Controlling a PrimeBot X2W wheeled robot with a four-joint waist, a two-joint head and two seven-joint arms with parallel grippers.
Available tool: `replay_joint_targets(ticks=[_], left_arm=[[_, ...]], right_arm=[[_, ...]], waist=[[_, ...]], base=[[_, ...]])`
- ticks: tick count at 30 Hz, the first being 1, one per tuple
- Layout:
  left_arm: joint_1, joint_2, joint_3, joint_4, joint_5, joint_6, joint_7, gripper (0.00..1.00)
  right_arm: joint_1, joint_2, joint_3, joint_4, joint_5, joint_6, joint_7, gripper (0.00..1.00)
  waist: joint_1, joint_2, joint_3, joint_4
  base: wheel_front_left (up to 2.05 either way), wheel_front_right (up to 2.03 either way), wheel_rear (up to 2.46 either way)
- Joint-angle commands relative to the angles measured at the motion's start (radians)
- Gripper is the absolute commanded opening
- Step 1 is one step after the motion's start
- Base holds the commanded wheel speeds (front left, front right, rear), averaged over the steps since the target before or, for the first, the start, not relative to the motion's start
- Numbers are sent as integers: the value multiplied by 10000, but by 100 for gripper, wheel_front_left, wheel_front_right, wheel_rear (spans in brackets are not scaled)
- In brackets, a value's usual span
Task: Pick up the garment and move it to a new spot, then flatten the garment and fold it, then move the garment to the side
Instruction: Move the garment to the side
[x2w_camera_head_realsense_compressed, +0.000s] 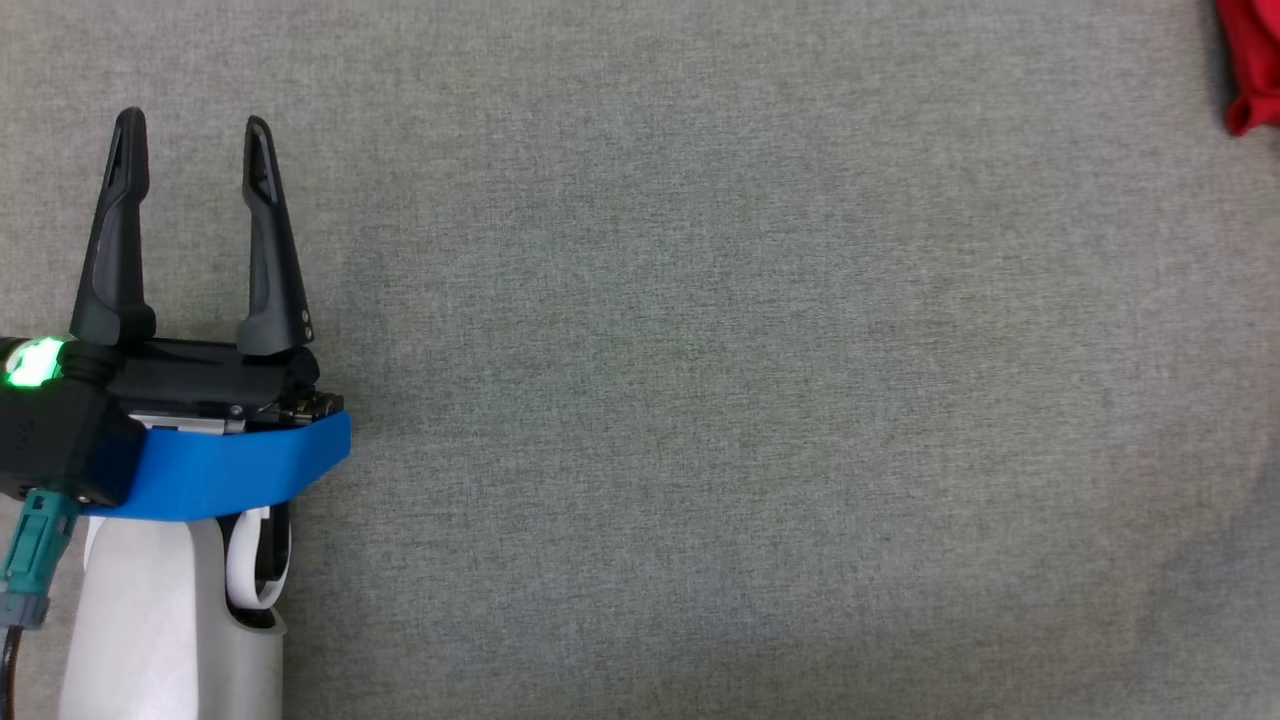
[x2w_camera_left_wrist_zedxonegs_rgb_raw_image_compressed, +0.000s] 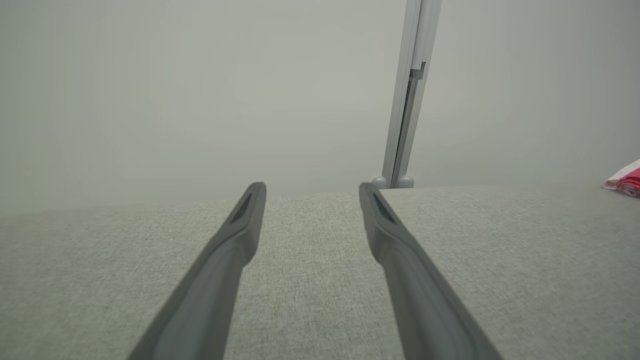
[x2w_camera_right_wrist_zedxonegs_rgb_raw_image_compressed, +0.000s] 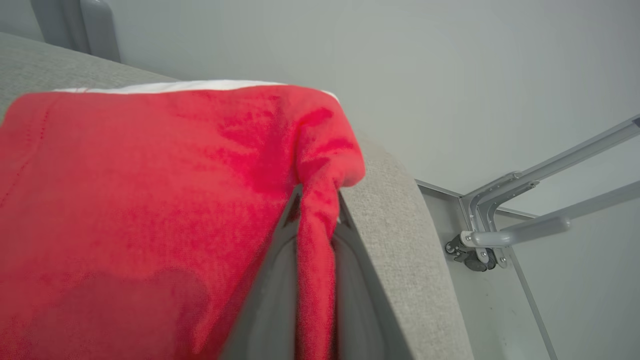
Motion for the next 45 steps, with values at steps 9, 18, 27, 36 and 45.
replay_joint_targets(ticks=[9, 18, 27, 36, 45], left_arm=[[22, 38, 78, -18, 22, -39, -29, 100], [706, -212, 433, 554, -139, -35, -29, 100], [1660, -452, 719, 1258, -168, 12, -27, 100], [2457, -587, 739, 1649, -116, 100, -27, 100], [3048, -636, 491, 2039, -206, 211, -29, 100]], right_arm=[[-846, -95, 21, 1139, -351, -2, -385, 100], [-234, 818, 31, 1195, -48, 0, -1870, 100], [1620, 2207, 159, -826, 380, 0, -2114, 100], [4060, 3253, 330, -2689, 713, 0, -2114, 100], [6070, 3803, 294, -3737, 1045, 0, -2115, 100]], waist=[[-2, 0, -68, 84], [-2, 0, -1564, -61], [-2, 0, -3247, 118], [-2, 0, -4614, 555], [-2, 0, -5417, 712]], base=[[0, 0, 0], [0, 0, 0], [0, 0, 0], [0, 0, 0], [0, 0, 0]])
